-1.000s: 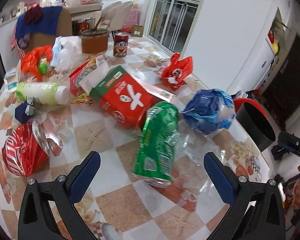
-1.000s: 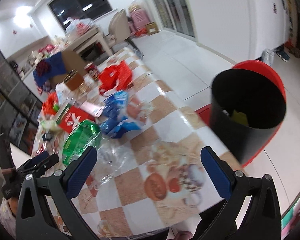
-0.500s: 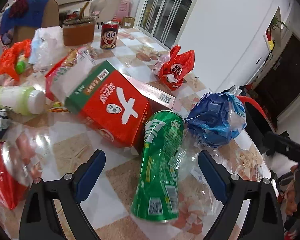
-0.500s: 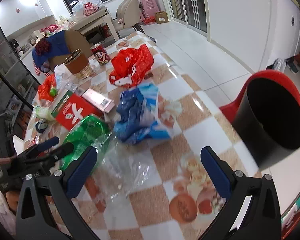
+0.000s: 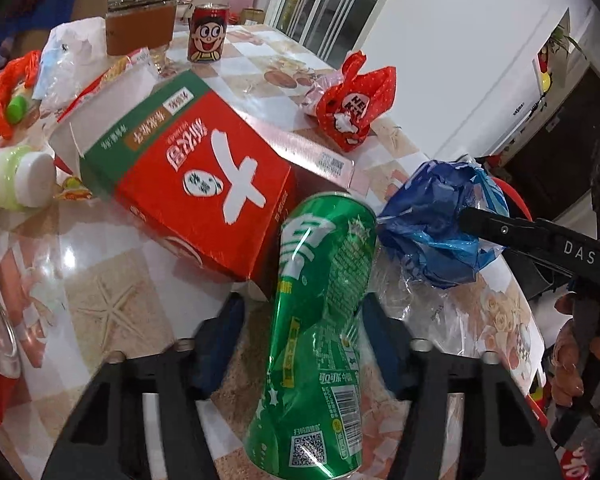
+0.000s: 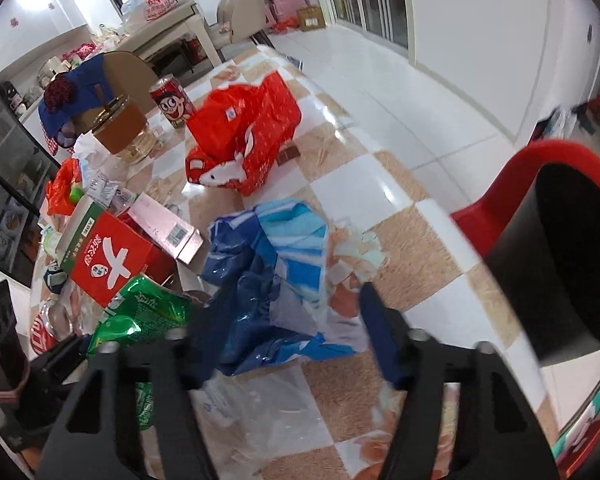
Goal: Collect trash
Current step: 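Grasp the green can with the left tool while the right tool grasps the blue bag, then carry the can and blue bag over the bin and open both tools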
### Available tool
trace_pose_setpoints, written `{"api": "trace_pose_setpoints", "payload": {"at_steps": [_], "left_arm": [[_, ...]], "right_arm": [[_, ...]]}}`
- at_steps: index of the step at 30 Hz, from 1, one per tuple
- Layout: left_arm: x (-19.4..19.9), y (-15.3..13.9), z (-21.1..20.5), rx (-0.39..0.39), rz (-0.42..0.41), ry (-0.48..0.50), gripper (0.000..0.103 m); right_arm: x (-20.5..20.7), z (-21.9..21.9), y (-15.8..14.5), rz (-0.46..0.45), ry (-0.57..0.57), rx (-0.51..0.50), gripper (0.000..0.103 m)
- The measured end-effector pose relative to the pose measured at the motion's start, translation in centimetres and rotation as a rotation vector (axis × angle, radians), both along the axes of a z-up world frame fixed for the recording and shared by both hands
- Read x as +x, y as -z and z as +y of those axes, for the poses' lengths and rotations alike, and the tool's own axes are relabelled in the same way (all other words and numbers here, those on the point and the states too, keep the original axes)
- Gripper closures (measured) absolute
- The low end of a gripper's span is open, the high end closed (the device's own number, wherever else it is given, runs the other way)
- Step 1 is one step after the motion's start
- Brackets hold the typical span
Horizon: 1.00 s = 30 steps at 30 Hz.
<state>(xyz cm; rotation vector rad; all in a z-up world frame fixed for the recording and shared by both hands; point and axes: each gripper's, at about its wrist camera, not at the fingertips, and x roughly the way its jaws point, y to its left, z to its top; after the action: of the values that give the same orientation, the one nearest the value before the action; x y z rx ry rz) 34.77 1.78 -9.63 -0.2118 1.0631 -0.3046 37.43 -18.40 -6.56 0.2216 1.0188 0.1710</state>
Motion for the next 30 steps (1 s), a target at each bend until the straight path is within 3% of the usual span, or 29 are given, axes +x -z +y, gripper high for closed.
{"api": "trace_pose_setpoints", "payload": {"at_steps": [4, 6, 15, 30], "left_arm": [[-0.2, 0.2, -0.1, -0.013, 0.010, 0.013, 0.000], [-0.5, -0.2, -0.1, -0.028, -0.002, 0.016, 0.000], [-3.8, -3.9, 0.2, 0.014, -0.148, 0.045, 0.002], [-9.3, -9.1, 1.1, 0.012, -0.279, 0.063, 0.002]], "right_arm": [[-0.9, 0.3, -0.5, -0.014, -0.018, -0.008, 0.071], [-1.3, 0.5, -0.9, -0.018, -0.026, -0.011, 0.091], [-3.9, 1.2, -3.6, -0.091, -0.071, -0.022, 0.097], [-9.5, -0.8, -8.3, -0.208, -0.078, 0.037, 0.097]]}}
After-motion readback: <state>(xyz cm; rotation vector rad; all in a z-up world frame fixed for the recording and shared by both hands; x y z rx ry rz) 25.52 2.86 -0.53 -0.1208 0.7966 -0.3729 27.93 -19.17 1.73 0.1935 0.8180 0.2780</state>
